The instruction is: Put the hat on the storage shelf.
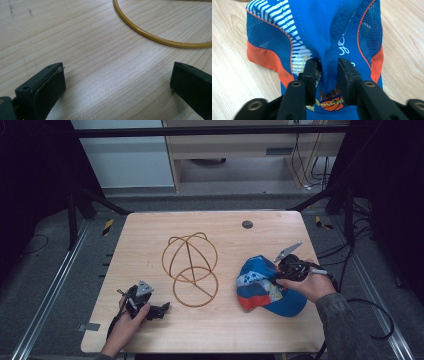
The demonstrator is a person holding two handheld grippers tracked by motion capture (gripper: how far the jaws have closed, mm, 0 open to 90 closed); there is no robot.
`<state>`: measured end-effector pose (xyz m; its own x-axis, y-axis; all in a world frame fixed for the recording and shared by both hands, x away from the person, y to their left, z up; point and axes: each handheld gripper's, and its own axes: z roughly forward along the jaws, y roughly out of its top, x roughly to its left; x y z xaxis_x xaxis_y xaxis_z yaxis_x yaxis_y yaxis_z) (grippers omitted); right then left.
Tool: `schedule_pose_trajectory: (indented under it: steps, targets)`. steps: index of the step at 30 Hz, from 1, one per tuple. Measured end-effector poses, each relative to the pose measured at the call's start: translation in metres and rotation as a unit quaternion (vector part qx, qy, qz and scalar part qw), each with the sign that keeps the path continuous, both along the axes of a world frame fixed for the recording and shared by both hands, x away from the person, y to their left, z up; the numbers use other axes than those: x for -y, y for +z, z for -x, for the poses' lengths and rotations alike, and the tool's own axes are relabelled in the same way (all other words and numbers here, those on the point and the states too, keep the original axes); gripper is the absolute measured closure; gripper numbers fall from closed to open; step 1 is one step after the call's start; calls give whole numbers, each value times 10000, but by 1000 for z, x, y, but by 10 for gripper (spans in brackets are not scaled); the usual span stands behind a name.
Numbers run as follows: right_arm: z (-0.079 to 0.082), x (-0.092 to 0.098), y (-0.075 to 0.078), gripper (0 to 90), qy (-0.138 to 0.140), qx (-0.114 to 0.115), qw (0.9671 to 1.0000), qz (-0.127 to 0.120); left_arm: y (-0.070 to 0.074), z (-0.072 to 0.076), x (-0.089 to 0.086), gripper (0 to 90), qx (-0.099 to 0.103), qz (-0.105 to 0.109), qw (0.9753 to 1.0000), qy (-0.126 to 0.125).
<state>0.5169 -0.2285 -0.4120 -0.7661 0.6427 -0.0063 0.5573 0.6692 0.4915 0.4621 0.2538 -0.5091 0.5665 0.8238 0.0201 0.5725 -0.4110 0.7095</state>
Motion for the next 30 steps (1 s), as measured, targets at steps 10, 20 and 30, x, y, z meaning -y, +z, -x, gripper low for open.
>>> schedule_pose_trajectory:
  steps: [10,20,30]
  targets:
    - [-2,-2,1,900,77,-101,9999,2,0,0,0,0,0,-1,10000,0]
    - [3,2,23,900,97,-109,9998,-160,0,0,0,0,8,18,10000,13]
    - [7,-3,70,900,193,114,9994,-272,0,0,0,0,6,13,10000,13]
